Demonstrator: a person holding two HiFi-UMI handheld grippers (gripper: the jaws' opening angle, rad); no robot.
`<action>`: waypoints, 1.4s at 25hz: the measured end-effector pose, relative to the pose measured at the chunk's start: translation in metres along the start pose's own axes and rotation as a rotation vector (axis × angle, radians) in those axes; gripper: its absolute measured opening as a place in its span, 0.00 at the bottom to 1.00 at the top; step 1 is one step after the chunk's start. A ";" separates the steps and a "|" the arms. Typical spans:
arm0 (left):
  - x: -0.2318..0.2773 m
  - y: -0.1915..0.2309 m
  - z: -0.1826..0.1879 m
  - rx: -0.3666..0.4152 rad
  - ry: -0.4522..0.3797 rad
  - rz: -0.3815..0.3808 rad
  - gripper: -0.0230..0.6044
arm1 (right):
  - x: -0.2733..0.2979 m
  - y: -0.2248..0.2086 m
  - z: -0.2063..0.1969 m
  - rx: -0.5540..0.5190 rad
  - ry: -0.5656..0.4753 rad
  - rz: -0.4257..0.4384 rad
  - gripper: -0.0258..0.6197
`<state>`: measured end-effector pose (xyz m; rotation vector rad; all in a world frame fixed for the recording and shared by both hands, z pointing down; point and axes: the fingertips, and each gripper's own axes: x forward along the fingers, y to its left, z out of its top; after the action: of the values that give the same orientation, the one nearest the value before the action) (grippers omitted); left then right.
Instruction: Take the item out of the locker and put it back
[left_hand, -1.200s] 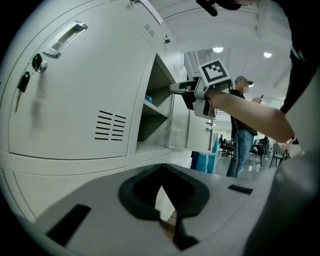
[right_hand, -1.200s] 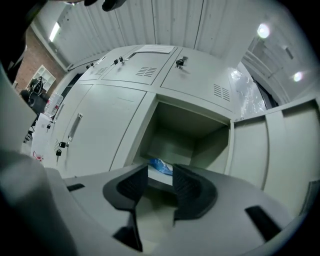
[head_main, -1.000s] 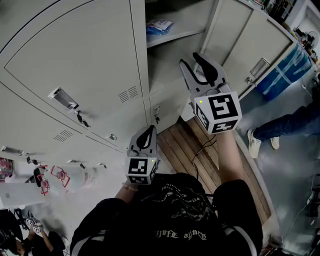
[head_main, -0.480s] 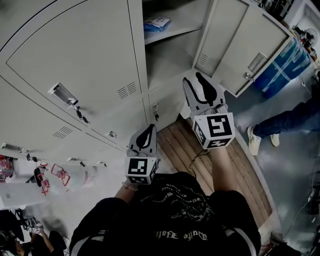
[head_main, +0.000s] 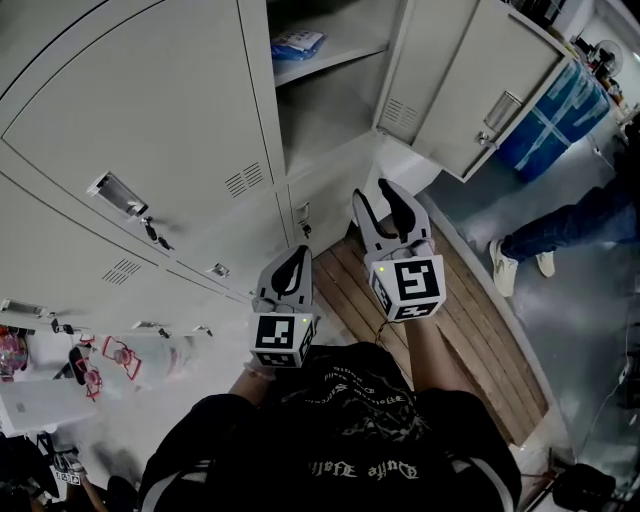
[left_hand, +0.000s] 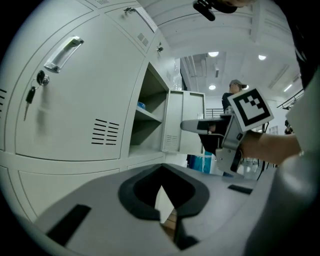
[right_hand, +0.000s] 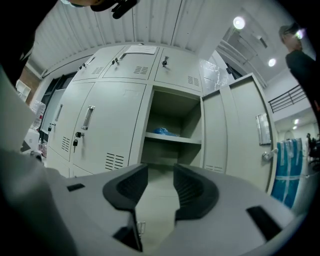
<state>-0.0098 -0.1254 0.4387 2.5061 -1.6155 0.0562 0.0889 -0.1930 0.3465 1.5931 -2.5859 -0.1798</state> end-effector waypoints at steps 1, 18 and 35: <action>0.000 -0.002 0.000 0.001 0.000 -0.006 0.05 | -0.003 0.002 -0.005 0.006 0.007 -0.004 0.28; 0.005 -0.012 -0.002 -0.007 -0.018 -0.031 0.05 | -0.045 0.014 -0.073 0.095 0.149 -0.065 0.28; 0.008 -0.015 -0.004 -0.007 -0.018 -0.018 0.05 | -0.056 0.020 -0.087 0.158 0.174 -0.038 0.08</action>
<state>0.0070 -0.1257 0.4420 2.5232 -1.5964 0.0259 0.1093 -0.1382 0.4346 1.6275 -2.4920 0.1582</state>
